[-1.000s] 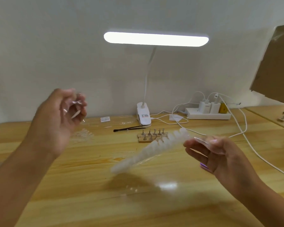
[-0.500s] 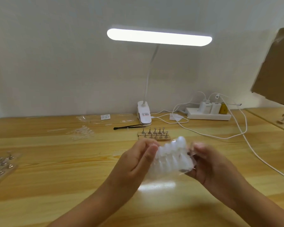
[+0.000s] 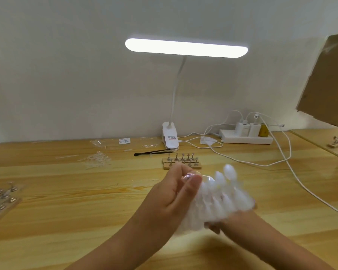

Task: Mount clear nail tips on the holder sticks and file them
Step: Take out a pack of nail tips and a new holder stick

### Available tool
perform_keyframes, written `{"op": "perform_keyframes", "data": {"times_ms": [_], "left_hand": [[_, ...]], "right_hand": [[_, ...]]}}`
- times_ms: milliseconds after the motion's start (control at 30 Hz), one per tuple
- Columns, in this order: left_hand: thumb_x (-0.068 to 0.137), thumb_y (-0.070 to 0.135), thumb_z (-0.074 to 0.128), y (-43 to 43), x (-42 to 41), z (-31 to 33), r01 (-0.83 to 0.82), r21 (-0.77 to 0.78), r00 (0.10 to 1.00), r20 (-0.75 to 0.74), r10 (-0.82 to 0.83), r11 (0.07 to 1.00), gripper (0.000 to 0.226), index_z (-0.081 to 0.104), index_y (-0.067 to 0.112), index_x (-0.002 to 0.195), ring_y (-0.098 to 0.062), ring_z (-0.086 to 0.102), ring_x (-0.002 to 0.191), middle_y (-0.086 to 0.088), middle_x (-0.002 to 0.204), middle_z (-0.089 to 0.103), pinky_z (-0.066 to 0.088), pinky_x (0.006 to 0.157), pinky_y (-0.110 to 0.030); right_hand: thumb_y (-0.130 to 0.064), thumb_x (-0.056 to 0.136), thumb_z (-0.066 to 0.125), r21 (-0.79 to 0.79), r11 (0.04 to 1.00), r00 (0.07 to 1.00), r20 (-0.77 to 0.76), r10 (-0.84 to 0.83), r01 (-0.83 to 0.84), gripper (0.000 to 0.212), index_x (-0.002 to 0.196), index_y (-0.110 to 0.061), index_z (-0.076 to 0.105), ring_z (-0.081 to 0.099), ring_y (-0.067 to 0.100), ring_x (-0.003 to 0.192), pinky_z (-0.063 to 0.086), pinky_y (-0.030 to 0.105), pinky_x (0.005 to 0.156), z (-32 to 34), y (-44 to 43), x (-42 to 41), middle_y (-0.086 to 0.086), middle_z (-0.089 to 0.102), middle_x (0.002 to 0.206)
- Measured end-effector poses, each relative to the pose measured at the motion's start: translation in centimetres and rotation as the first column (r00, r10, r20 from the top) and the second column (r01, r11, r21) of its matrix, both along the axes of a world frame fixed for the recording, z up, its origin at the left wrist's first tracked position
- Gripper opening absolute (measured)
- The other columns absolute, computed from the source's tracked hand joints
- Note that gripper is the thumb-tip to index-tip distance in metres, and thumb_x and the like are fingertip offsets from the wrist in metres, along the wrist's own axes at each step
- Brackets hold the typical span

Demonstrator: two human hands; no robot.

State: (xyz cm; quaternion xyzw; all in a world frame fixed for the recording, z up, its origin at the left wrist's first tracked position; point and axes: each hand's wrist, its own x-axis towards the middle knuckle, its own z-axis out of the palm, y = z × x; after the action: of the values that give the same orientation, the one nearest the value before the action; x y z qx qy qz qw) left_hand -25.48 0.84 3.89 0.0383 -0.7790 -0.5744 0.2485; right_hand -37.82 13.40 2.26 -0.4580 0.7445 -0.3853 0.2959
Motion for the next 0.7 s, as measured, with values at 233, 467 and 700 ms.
{"op": "perform_keyframes", "data": {"times_ms": [233, 467, 700], "left_hand": [[0.091, 0.067, 0.028, -2.0, 0.3, 0.1, -0.209, -0.509, 0.974, -0.035, 0.223, 0.835, 0.024, 0.040, 0.054, 0.107, 0.012, 0.054, 0.083, 0.030, 0.083, 0.056, 0.038, 0.069, -0.005], [0.083, 0.065, 0.042, -2.9, -0.3, 0.0, -0.045, -0.285, 0.977, 0.186, 0.101, 0.957, 0.039, 0.066, 0.039, 0.100, 0.006, 0.061, 0.080, 0.023, 0.089, 0.063, 0.049, 0.068, -0.013], [0.079, 0.049, 0.067, -5.0, -0.3, 0.8, 0.097, 0.001, 0.965, 0.245, -0.094, 0.995, 0.021, 0.073, 0.030, 0.084, -0.008, 0.060, 0.078, 0.009, 0.080, 0.066, 0.051, 0.074, -0.021]], "right_hand": [[-0.027, 0.087, 0.058, -0.553, 0.741, 0.911, 0.364, -0.196, 0.380, 0.018, 0.094, -0.017, 0.072, 0.066, 0.017, 0.082, 0.054, 0.031, 0.076, 1.9, 0.9, -2.8, 0.006, 0.071, 0.090], [-0.048, 0.088, 0.064, -0.385, 0.922, 0.998, 0.069, -0.010, 0.036, 0.014, 0.085, -0.035, 0.070, 0.060, 0.007, 0.062, 0.051, 0.023, 0.060, 1.3, 1.2, -0.9, -0.002, 0.066, 0.072], [-0.051, 0.081, 0.065, -0.372, 0.928, 0.996, 0.088, 0.032, 0.003, 0.030, 0.095, -0.026, 0.074, 0.063, 0.016, 0.070, 0.053, 0.024, 0.072, 1.2, 1.2, -1.8, 0.003, 0.068, 0.080]]}}
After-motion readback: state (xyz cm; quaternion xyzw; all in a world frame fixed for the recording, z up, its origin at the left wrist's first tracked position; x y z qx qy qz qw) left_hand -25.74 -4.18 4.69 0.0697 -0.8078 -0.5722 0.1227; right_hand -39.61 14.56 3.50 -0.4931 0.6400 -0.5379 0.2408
